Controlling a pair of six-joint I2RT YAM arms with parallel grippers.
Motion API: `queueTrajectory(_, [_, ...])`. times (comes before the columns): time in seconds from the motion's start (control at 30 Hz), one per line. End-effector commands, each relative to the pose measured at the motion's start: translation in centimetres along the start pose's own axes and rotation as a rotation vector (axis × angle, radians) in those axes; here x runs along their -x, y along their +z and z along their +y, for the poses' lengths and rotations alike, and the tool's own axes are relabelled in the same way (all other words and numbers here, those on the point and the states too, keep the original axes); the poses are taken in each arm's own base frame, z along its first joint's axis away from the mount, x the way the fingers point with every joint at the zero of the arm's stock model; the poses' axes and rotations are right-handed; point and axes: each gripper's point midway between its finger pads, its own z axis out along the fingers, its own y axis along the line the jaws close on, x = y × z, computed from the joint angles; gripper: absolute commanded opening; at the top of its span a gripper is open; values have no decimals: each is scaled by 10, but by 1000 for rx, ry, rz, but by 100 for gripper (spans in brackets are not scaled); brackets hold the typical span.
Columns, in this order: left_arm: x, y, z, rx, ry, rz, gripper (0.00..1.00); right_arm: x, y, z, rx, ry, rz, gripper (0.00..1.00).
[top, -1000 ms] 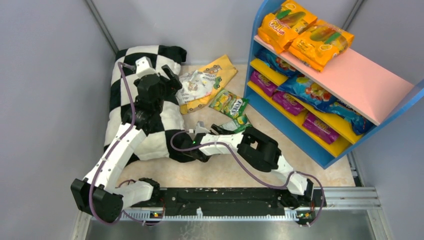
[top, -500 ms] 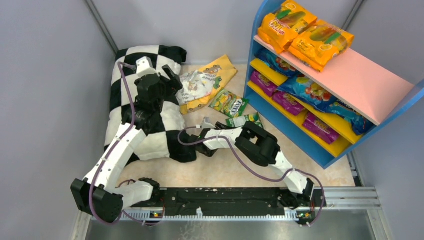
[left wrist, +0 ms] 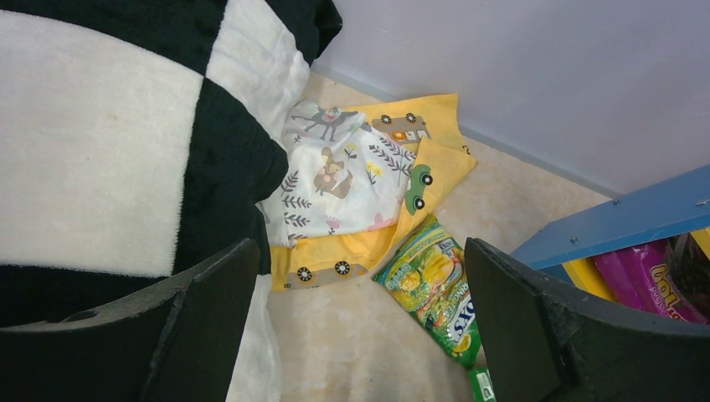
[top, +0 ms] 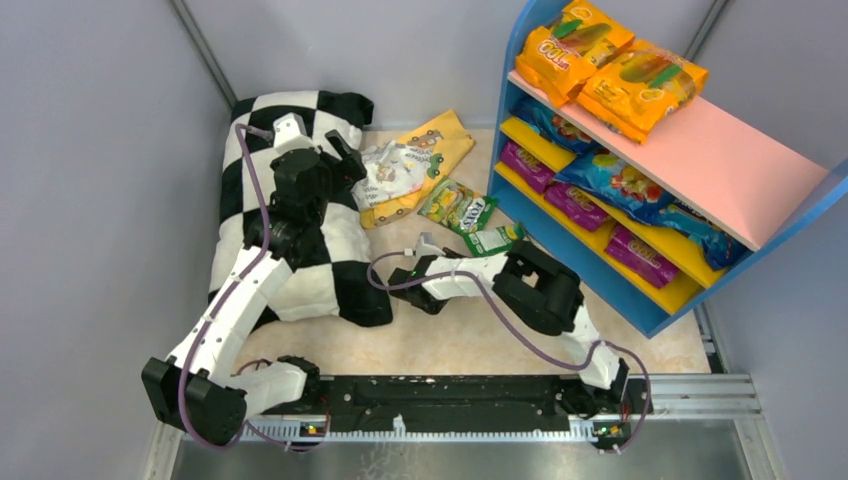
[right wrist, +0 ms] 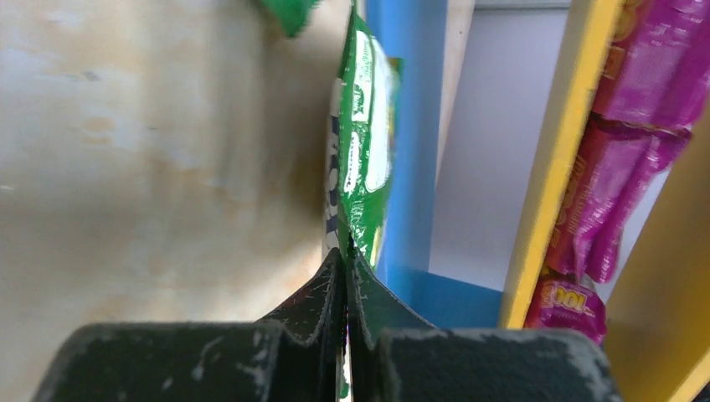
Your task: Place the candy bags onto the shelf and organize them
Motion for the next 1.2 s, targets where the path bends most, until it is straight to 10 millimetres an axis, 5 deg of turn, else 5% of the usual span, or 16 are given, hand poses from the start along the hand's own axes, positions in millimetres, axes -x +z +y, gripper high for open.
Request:
queueTrajectory(0.0, [24, -5, -9, -30, -29, -68, 98, 13, -18, -60, -2, 111, -69, 0])
queueTrajectory(0.17, [25, -6, -10, -37, -31, -69, 98, 12, -27, -106, 5, 101, -117, 0])
queueTrajectory(0.3, [26, -7, -10, -39, -32, -72, 98, 21, -38, -126, 186, 137, -216, 0])
queueTrajectory(0.43, [26, -6, -10, -37, -30, -73, 98, 32, -70, -109, 583, 200, -305, 0])
queueTrajectory(0.7, [26, -8, -11, -44, -33, -73, 98, 17, -115, -45, 1250, 412, -266, 0])
queueTrajectory(1.03, [25, -7, -11, -49, -36, -69, 98, 14, -80, -45, 1117, 589, -154, 2])
queueTrajectory(1.17, [25, -7, -12, -53, -38, -66, 98, 16, -66, -51, 1030, 646, -127, 26])
